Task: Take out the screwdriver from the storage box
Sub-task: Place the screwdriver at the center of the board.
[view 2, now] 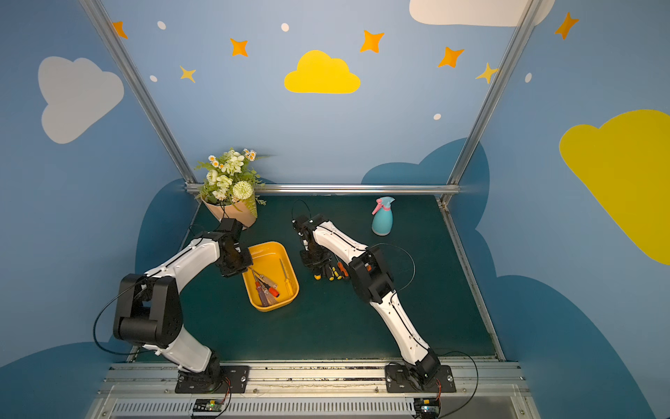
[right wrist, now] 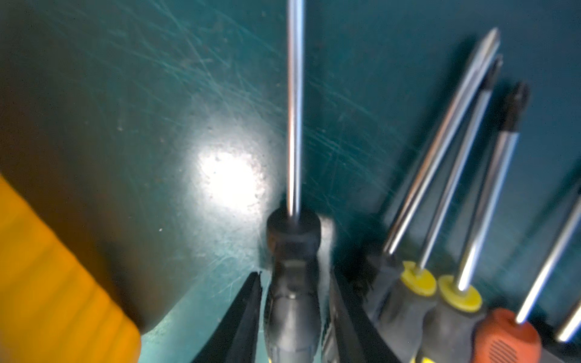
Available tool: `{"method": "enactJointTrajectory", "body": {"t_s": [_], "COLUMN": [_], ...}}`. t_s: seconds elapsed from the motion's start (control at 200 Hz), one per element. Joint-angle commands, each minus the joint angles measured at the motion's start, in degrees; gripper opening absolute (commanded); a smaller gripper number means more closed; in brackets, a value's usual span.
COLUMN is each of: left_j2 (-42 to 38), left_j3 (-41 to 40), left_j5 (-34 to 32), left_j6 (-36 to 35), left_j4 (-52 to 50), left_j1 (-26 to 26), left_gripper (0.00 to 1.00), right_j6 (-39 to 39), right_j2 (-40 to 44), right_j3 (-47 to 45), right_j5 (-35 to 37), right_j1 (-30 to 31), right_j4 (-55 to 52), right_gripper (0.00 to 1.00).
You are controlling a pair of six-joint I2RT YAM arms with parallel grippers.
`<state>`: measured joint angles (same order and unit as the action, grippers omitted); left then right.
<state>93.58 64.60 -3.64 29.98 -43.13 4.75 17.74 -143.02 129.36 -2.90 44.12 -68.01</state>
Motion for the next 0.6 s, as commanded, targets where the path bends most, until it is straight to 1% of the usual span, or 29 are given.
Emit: {"method": "enactJointTrajectory", "body": {"t_s": [0.0,0.3,0.451,0.546,0.596], "left_j2": [-1.8,-0.7,-0.5,-0.6,-0.4], "left_j3": [0.1,0.6,1.8,2.5,3.0], "left_j5": [1.4,2.3,3.2,3.7,3.8], "left_j6": [-0.2,0.0,0.3,0.5,0.5], "left_j4": [-0.8,-0.2,-0.2,0.2,0.2], "left_j1": [-0.3,-0.3,-0.3,-0.3,-0.3], "left_gripper": [0.03,0.03,0.02,0.02,0.02], "right_j6": [0.5,-1.2,-4.1,-6.3,-7.2], "right_j2": [0.8,7.8,13.3,16.3,17.4], "right_j3": [0.9,0.5,-0.9,-2.5,-3.2], "right_j5": [-0.5,-1.8,0.0,0.5,0.5], "right_j1": [-0.4,-0.4,0.8,2.0,2.8], "right_j4": [-2.2,0.3,1.7,2.7,3.0], "right_gripper": [0.41,0.43,0.43,0.44,0.47]}}
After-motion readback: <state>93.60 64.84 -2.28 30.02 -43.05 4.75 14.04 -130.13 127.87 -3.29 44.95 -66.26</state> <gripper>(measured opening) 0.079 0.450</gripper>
